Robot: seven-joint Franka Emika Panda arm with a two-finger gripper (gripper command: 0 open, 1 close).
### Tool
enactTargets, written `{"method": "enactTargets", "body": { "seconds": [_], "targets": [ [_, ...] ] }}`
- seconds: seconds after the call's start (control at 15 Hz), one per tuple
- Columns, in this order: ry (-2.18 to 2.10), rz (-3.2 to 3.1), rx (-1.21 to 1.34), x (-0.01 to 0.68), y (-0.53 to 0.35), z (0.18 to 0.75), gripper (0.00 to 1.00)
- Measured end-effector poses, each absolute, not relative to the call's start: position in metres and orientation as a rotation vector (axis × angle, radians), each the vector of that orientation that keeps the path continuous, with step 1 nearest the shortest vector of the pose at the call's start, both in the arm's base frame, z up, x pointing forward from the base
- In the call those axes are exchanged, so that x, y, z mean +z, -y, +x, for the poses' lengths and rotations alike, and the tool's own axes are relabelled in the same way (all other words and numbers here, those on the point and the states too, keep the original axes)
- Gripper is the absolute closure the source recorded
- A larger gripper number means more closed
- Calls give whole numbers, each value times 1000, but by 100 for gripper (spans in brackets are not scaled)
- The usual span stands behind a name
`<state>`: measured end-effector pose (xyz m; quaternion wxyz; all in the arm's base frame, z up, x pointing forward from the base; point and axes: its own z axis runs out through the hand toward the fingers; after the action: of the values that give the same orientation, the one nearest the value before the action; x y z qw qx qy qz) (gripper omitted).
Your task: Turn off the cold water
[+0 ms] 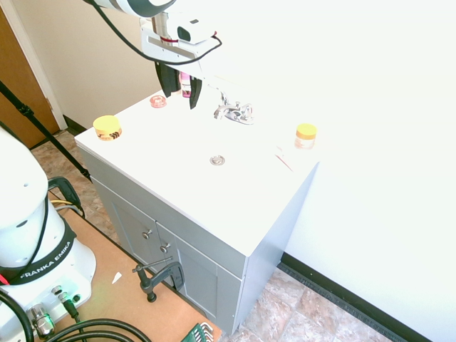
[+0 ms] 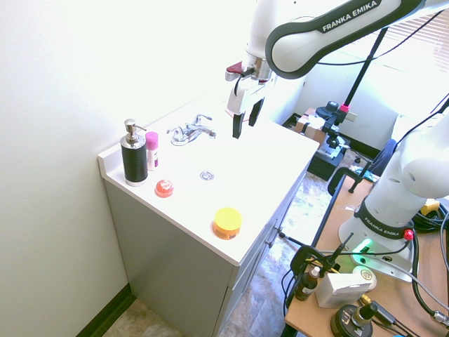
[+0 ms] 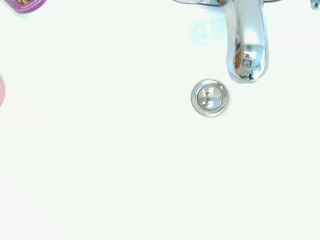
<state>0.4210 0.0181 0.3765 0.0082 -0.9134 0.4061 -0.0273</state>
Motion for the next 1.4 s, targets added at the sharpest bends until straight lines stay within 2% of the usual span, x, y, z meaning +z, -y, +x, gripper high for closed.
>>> {"method": "enactTargets", "body": {
  "seconds": [0.33, 0.93, 1.4],
  "targets": [
    [-1339, -2822, -106, 378, -7, 439, 0],
    [-1570, -2793, -240, 344, 66, 550, 0],
    [-1617, -2806, -224, 317, 73, 577, 0]
  ]
}}
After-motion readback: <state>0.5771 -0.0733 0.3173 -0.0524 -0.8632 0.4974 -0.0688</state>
